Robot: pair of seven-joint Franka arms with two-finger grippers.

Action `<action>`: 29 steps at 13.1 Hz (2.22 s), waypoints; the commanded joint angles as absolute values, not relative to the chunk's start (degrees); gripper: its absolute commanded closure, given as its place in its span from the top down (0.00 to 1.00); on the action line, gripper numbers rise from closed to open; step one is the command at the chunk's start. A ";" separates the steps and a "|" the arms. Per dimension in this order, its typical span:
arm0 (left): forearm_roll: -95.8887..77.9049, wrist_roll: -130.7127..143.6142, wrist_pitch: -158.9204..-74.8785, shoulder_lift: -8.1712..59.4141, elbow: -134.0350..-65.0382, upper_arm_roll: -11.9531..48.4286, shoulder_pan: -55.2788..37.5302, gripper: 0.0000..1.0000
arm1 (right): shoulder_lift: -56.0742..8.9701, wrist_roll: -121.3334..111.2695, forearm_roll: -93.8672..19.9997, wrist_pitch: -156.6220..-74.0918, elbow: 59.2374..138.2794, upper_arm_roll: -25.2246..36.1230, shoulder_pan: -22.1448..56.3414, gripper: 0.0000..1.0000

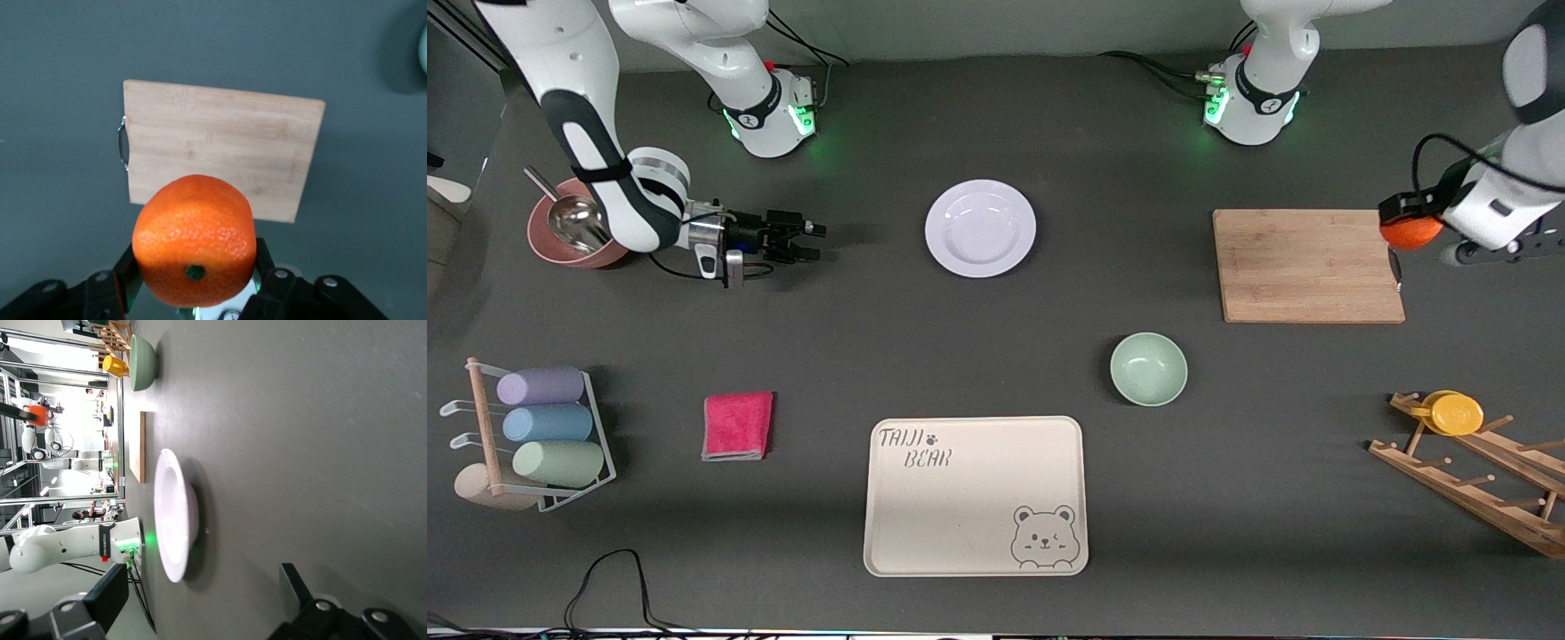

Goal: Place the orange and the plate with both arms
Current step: 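Lift the orange with the left gripper while the right gripper reaches the plate, then lower the orange onto the white plate and open the left gripper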

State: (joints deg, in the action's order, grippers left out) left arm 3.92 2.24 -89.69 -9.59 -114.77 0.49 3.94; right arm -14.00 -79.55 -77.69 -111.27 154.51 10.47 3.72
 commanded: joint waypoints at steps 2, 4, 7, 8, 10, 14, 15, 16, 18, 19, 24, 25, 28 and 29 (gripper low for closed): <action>4.04 3.42 -77.19 -4.05 -98.99 0.44 -0.86 0.00 | -18.97 -83.58 -80.68 -109.00 153.63 10.81 4.57 1.00; 2.30 10.49 -77.51 -3.61 -98.44 1.75 -4.46 0.00 | -21.08 -85.33 -81.65 -107.58 153.63 10.72 4.57 1.00; -3.77 32.09 -82.59 -0.72 -98.87 7.71 -10.79 0.00 | -21.45 -84.30 -81.74 -107.14 153.63 10.81 4.57 1.00; -4.21 38.43 -85.23 0.95 -98.88 9.82 -13.25 0.00 | -21.71 -83.59 -81.74 -107.14 153.72 10.72 4.57 1.00; -5.70 50.39 -91.81 5.60 -98.70 12.38 -18.43 0.00 | -21.89 -80.96 -81.65 -107.14 153.72 10.72 4.57 1.00; -7.47 66.94 -108.15 16.23 -98.79 12.66 -30.47 0.00 | -21.80 -77.70 -81.56 -107.05 153.63 10.55 4.57 0.98; -7.47 68.71 -111.24 18.87 -98.79 12.66 -32.67 0.00 | -21.71 -77.70 -81.56 -107.05 153.63 10.55 4.57 0.91; -7.47 69.69 -113.88 20.81 -98.88 12.66 -33.83 0.00 | -21.62 -77.70 -81.48 -107.05 153.63 10.55 4.57 0.85; -7.47 72.23 -117.75 24.50 -99.05 12.66 -36.81 0.00 | -21.53 -77.70 -81.47 -107.05 153.63 10.55 4.57 0.69; -7.47 74.25 -120.47 26.17 -99.40 12.66 -38.74 0.00 | -21.53 -77.70 -81.47 -107.05 153.63 10.55 4.57 0.64; -7.03 79.37 -128.57 31.28 -101.33 12.66 -44.81 0.00 | -21.53 -78.66 -81.30 -107.05 153.54 10.55 4.57 0.46; -7.47 79.45 -129.72 31.38 -102.12 12.66 -45.96 0.00 | -21.71 -78.75 -81.21 -107.05 153.54 10.55 4.57 0.46; -7.56 83.66 -132.62 32.86 -103.10 12.66 -49.29 0.00 | -22.85 -81.12 -81.12 -107.14 153.46 10.55 4.48 0.46; -7.56 83.76 -133.15 33.39 -103.18 12.57 -50.18 0.00 | -23.20 -81.38 -81.12 -107.14 153.37 10.55 4.48 0.46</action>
State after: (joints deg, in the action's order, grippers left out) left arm -6.96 81.65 -131.40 33.21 -102.43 13.66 -47.60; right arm -21.08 -79.39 -80.29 -107.47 154.19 10.45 3.97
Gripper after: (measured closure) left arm 0.317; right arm 0.537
